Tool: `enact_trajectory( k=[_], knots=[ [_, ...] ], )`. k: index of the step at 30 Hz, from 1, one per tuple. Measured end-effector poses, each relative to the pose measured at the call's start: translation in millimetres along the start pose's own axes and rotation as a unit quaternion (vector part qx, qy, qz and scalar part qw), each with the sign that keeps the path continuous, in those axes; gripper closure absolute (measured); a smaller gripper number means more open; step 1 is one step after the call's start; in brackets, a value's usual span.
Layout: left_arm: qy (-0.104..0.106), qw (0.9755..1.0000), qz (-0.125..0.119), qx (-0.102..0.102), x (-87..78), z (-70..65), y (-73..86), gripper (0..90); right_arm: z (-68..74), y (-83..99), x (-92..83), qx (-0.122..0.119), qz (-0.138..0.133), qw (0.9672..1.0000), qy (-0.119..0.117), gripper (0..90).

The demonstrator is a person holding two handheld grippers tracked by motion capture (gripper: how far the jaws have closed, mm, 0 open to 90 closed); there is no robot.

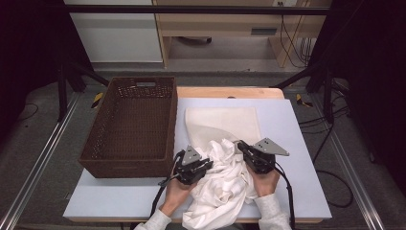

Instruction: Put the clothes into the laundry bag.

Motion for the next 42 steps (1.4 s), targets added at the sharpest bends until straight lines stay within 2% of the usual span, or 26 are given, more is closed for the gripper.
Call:
enact_trajectory(
  k=[1,3,5,7,9,13,16,19,22,24,26,27,28,29,30,31,33,35,36,37,38,39,41,42],
  knots=[
    [0.006,0.9998,-0.012,0.015,-3.5,-9.2,-7.7,81.8,0.4,0.0,0.3,0.002,0.000,1.0000,-0.001,86.8],
    [0.015,0.9988,-0.018,0.043,-2.5,-27.1,-17.8,82.2,1.5,-0.3,0.5,0.003,-0.003,1.0000,-0.005,86.8],
    [0.024,0.9975,-0.019,0.064,3.0,-41.9,-24.4,82.5,1.4,-0.6,0.2,0.003,-0.004,1.0000,-0.006,86.8],
    [0.018,0.9956,-0.008,0.092,14.9,-55.5,-30.2,82.6,1.1,-0.9,-0.6,0.006,-0.005,0.9999,-0.008,86.8],
    [0.026,0.9953,0.004,0.094,27.1,-60.4,-33.3,82.7,0.9,-0.9,-0.6,0.006,-0.005,0.9999,-0.009,86.8],
    [0.022,0.9944,0.033,0.098,49.9,-61.9,-34.5,82.9,1.1,-1.3,-1.0,0.001,-0.009,0.9999,-0.012,86.9],
    [-0.001,0.9920,0.058,0.112,63.9,-59.9,-30.9,82.9,1.5,-2.7,-2.9,0.002,-0.014,0.9999,-0.010,87.0],
    [-0.016,0.9918,0.074,0.103,75.0,-52.5,-27.9,83.0,2.0,-5.2,-6.2,0.006,-0.022,0.9997,-0.014,87.0],
    [-0.032,0.9902,0.086,0.106,82.1,-47.2,-27.4,82.8,3.7,-6.8,-8.1,0.002,-0.021,0.9996,-0.018,87.0],
    [-0.032,0.9909,0.086,0.098,84.2,-43.8,-27.2,82.6,5.5,-6.7,-7.9,0.001,-0.020,0.9996,-0.018,87.1],
    [-0.022,0.9927,0.072,0.093,80.0,-44.1,-26.7,80.6,5.8,-5.2,-6.7,-0.003,-0.016,0.9997,-0.016,87.0],
    [-0.013,0.9935,0.063,0.094,76.4,-45.1,-26.8,75.5,5.3,-4.8,-6.5,-0.004,-0.016,0.9997,-0.015,87.0],
    [-0.008,0.9941,0.051,0.096,69.7,-46.1,-27.5,65.3,5.1,-4.4,-6.6,-0.003,-0.015,0.9998,-0.014,87.0],
    [-0.013,0.9943,0.038,0.099,59.3,-46.7,-29.1,53.8,4.3,-3.9,-6.6,-0.006,-0.014,0.9998,-0.012,87.0],
    [-0.022,0.9938,0.031,0.104,50.6,-46.0,-30.7,40.6,3.5,-3.4,-6.5,-0.005,-0.014,0.9998,-0.011,87.0],
    [-0.038,0.9928,0.030,0.110,41.5,-43.7,-32.1,33.3,2.7,-3.2,-6.3,-0.006,-0.013,0.9998,-0.011,87.0],
    [-0.066,0.9902,0.020,0.122,24.7,-33.5,-32.9,26.4,3.0,-3.1,-6.2,-0.007,-0.012,0.9999,-0.010,87.0],
    [-0.099,0.9880,0.031,0.114,13.8,-16.0,-29.8,19.6,3.5,-2.6,-5.8,-0.010,-0.010,0.9999,-0.010,87.0],
    [-0.102,0.9886,0.040,0.103,11.4,-6.5,-26.6,16.6,3.5,-2.5,-5.6,-0.010,-0.010,0.9998,-0.010,87.0],
    [-0.101,0.9902,0.045,0.085,10.8,2.5,-22.1,14.9,3.6,-2.5,-5.3,-0.010,-0.009,0.9999,-0.011,87.0],
    [-0.096,0.9919,0.051,0.066,11.6,10.0,-16.8,14.3,3.7,-2.3,-4.9,-0.008,-0.009,0.9999,-0.010,87.0],
    [-0.086,0.9933,0.054,0.055,13.3,14.4,-12.7,14.2,4.0,-1.8,-4.4,-0.007,-0.006,0.9999,-0.010,87.0],
    [-0.050,0.9964,0.063,0.028,22.9,21.6,0.1,14.3,4.6,-1.1,-3.0,-0.010,-0.005,0.9999,-0.011,87.0],
    [-0.040,0.9965,0.071,0.019,28.2,22.9,5.1,14.3,5.1,-0.4,-2.4,-0.011,-0.002,0.9999,-0.011,87.0]
  ],
)
Point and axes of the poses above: each handheld gripper's, and its own axes: x roughly forward along the jaws, y roughly out of its underside, z roughly to its left, the point moved 4 cm from there along x, roughly forward along the jaws, and after that the axes turned 8 degrees about x, right-handed, at the moved point
